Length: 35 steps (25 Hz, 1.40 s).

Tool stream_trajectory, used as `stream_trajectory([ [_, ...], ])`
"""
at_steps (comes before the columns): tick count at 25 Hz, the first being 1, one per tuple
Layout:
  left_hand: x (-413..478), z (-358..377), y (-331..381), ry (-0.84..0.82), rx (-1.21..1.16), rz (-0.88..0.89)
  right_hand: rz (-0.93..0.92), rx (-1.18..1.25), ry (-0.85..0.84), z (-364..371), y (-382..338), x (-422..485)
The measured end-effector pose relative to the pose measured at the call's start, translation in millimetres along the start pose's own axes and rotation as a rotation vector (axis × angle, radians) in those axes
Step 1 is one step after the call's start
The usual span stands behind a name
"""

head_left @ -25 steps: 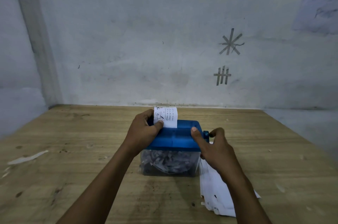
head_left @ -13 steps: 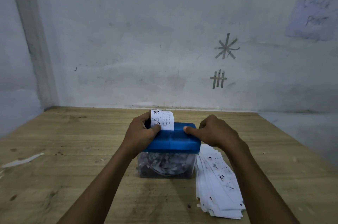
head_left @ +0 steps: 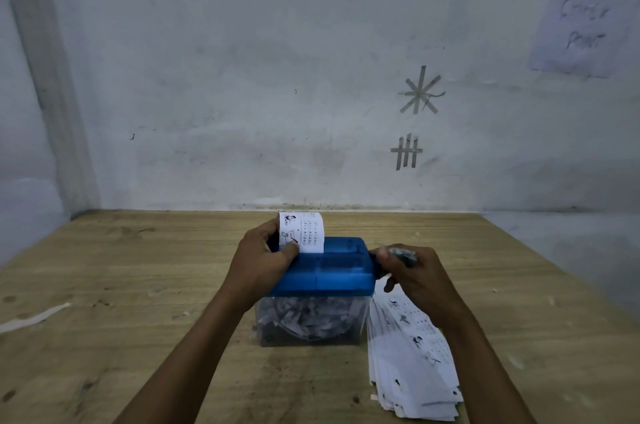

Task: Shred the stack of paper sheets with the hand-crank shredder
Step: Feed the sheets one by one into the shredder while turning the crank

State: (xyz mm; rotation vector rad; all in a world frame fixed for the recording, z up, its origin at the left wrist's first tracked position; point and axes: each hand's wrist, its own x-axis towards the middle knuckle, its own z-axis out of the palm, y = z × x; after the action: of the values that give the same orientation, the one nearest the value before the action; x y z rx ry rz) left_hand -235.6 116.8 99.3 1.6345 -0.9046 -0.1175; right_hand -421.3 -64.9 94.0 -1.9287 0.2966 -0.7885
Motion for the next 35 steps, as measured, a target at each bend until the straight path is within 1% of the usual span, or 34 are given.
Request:
stream_trajectory([
  [2,-0.6,-0.7,-0.3,0.004,0.001,0.000,0.052,0.015,0.041,5.7,-10.0,8.9],
  [4,-1.6,-0.3,-0.5,0.008,0.005,-0.004,0.158,-0.001,0.045,9.4,-15.4,19.0],
  [7,-1.4,0.0,1.0,0.002,-0.010,0.007,0.455,0.032,0.057,14.3,-11.9,35.6],
  [9,-0.5,-0.4,0.1,0.001,-0.018,0.012,0.677,0.091,-0.024,15.0,-9.7,43.4],
  [11,0.9,-0.2,-2.4,0.010,-0.013,-0.001,0.859,0.175,-0.126,16.2,-6.2,44.1],
  [13,1.3,1.5,-2.8,0.011,-0.001,-0.020,0.962,0.288,-0.162,17.2,1.8,40.6],
  [16,0.4,1.8,-0.3,0.020,0.005,-0.027,1.036,0.458,-0.154,24.0,15.5,30.6],
  [17,-0.2,1.5,1.2,0.017,0.003,-0.027,1.037,0.455,-0.121,27.4,18.7,25.4],
  [18,0.4,0.9,2.3,0.015,0.002,-0.025,0.992,0.401,-0.072,30.5,22.2,21.4],
  [19,0.3,0.6,2.5,0.012,0.002,-0.023,0.904,0.321,0.005,34.2,25.9,16.0],
  [21,-1.2,0.6,1.8,0.027,0.005,-0.015,0.601,0.189,0.223,39.5,32.2,6.3],
  [22,-1.7,1.1,1.7,0.033,0.007,-0.013,0.444,0.177,0.296,39.5,33.2,1.2],
  [23,-2.0,1.1,2.2,0.035,0.007,-0.014,0.323,0.177,0.307,39.1,33.2,-4.7],
  [24,-1.7,0.7,2.4,0.038,0.008,-0.012,0.247,0.170,0.264,39.3,33.4,-10.9],
  [25,-1.4,0.3,1.8,0.043,0.010,-0.011,0.208,0.140,0.210,40.4,34.4,-16.5],
  [26,-1.4,0.0,0.6,0.046,0.015,-0.009,0.195,0.087,0.193,41.4,36.2,-19.8],
  [29,-1.5,0.3,-0.6,0.034,0.030,-0.014,0.209,-0.044,0.269,41.2,31.0,-20.5],
  [32,-1.0,-0.7,-1.5,0.044,0.010,-0.018,0.318,-0.076,0.254,37.8,18.7,-18.6],
  [35,-0.7,0.8,-1.4,0.032,0.011,-0.016,0.447,-0.074,0.199,30.4,6.7,-21.0],
])
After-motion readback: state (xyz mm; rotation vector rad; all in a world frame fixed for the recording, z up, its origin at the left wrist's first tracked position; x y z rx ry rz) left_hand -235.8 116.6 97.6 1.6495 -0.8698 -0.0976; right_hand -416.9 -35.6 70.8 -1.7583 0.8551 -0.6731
